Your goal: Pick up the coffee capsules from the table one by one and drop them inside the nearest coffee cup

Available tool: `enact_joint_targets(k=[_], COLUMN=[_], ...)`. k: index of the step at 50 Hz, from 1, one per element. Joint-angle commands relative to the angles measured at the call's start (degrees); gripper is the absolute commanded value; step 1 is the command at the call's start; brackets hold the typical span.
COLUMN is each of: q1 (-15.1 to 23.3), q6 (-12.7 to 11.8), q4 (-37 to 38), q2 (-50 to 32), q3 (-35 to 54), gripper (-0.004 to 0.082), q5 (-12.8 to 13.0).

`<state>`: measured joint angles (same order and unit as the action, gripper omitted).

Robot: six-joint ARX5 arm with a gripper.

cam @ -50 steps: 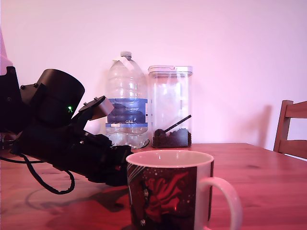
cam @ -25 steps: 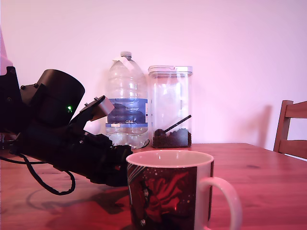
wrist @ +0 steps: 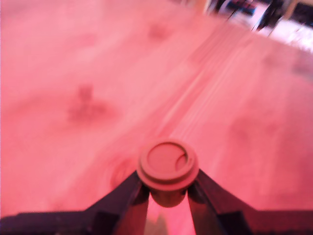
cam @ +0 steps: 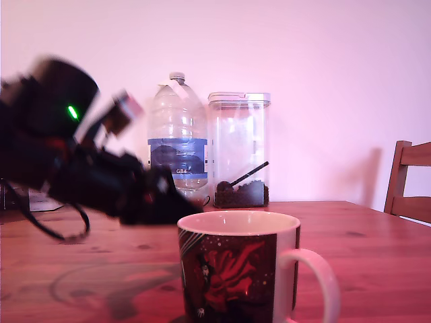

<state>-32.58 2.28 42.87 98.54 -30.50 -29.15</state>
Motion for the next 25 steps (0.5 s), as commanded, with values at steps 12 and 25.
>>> enact_joint_targets(k=[12,25], q1=[0.0,-1.5], q6=[2.7,5.7], q4=[-7.4,-18.2], q2=[-11.7,-22.0], q3=[3.8,4.0], gripper=[0.0123,0.0123], q5=[-0.6,-0.8])
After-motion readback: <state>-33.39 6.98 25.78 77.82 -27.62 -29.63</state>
